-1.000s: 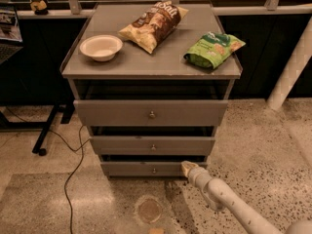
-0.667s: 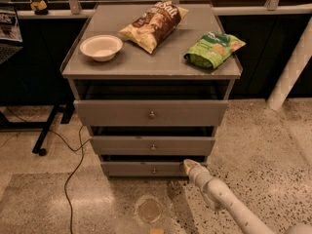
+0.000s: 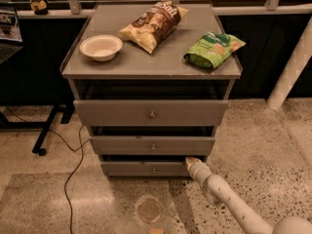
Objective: Open bottom drawer
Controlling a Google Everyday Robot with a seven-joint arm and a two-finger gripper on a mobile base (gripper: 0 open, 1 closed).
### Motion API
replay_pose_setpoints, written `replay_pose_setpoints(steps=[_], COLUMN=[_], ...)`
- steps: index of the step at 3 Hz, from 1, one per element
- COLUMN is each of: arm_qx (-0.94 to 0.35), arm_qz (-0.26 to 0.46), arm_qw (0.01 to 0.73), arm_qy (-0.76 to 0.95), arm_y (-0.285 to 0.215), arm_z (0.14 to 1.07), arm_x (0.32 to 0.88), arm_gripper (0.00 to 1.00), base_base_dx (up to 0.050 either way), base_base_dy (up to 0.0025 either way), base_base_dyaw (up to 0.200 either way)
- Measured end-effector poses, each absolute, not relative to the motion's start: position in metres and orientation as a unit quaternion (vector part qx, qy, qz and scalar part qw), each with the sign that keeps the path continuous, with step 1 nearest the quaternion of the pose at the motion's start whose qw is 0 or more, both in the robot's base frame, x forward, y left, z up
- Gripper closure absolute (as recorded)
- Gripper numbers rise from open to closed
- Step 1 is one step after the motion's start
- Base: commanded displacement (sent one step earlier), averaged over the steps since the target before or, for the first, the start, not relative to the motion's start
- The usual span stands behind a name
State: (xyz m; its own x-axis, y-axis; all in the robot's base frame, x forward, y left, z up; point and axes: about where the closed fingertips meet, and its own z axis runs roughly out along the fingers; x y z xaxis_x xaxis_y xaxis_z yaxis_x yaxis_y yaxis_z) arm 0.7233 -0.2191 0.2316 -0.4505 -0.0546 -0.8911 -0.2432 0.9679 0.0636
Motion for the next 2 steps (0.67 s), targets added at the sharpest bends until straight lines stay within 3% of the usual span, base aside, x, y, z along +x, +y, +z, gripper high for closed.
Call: replay_pose_setpoints(steps=[2], arm_qx=[-0.082], arm_qz=[0.061], arm_qw=[0.504], arm_qy=[0.858], arm_y=[-0.213], arm_z=[0.204], arm_x=[0.756], arm_gripper=[1.0], base_base_dx=[0.0], base_base_dy=[0.0], base_base_dyaw=[0.0])
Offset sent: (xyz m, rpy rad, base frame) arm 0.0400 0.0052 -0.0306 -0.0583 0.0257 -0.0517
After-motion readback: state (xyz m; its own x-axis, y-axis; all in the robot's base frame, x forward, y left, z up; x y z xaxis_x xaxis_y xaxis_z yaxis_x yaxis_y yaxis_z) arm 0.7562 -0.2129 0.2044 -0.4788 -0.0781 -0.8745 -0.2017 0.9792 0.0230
